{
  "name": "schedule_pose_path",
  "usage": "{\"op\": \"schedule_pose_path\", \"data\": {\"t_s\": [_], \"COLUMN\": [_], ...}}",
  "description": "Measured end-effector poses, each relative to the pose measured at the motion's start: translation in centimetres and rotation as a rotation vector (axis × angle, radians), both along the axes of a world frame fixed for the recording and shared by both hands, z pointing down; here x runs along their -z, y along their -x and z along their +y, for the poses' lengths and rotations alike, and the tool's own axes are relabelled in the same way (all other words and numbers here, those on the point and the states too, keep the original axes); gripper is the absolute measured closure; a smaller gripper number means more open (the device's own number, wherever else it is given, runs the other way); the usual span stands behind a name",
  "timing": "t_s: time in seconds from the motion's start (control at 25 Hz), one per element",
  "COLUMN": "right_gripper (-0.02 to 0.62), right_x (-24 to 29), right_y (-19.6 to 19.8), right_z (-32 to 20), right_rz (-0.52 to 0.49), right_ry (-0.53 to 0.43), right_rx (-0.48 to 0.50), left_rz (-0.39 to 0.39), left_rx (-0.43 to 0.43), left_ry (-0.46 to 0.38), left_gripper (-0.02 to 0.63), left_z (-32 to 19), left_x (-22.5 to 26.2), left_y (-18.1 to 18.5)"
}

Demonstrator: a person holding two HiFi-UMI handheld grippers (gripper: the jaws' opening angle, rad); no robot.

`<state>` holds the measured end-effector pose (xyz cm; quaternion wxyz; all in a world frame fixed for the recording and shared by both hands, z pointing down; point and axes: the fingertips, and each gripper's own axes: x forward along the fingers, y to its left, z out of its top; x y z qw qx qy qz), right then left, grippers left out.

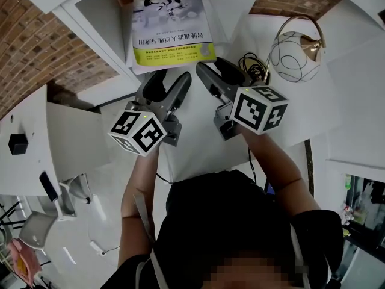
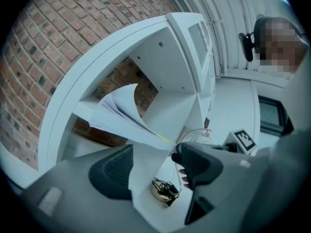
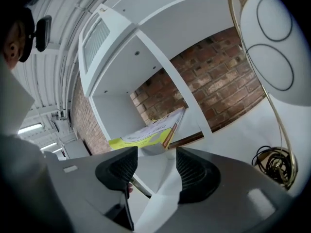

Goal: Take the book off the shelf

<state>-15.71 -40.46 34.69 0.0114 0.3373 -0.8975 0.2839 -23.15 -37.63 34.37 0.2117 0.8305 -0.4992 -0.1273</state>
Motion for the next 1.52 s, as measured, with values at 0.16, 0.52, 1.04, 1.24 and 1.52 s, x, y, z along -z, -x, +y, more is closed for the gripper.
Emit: {"op": "schedule_pose_path", "data": {"t_s": [0.16,0.52,1.04,1.24,1.52], "right_gripper": [0.364,0.360,0.422,0.463,0.486], "right_x": [0.4,0.8,0.6,2.0,2.2], "right_y": [0.9,1.9,2.3,2.0,1.5], "right_z": [-0.3,-1.3,-2.1,-1.8,-1.8], "right_rz": [-0.062,-0.164,-0.234,-0.138,-0.080], "right_ry": [0.039,0.137,0.217,0.066,0.019], "right_rx": [0.016,0.006,-0.031,-0.040,-0.028], "left_rz": [0.079,0.147,0.082,0.059,0.020], "left_rx": [-0.013,0.006,-0.003,0.005,0.018], "left_ry": [0.008,0.013,0.032,0.030,0.037], "left_gripper": [0.273,0.270,0.382,0.379,0.370], "left_z": [-0.6,-1.6,-2.1,-1.7,-1.0], "left_x": [0.2,0.7,0.6,0.8,0.5], "left_y": [0.1,0.7,0.8,0.7,1.3]}}
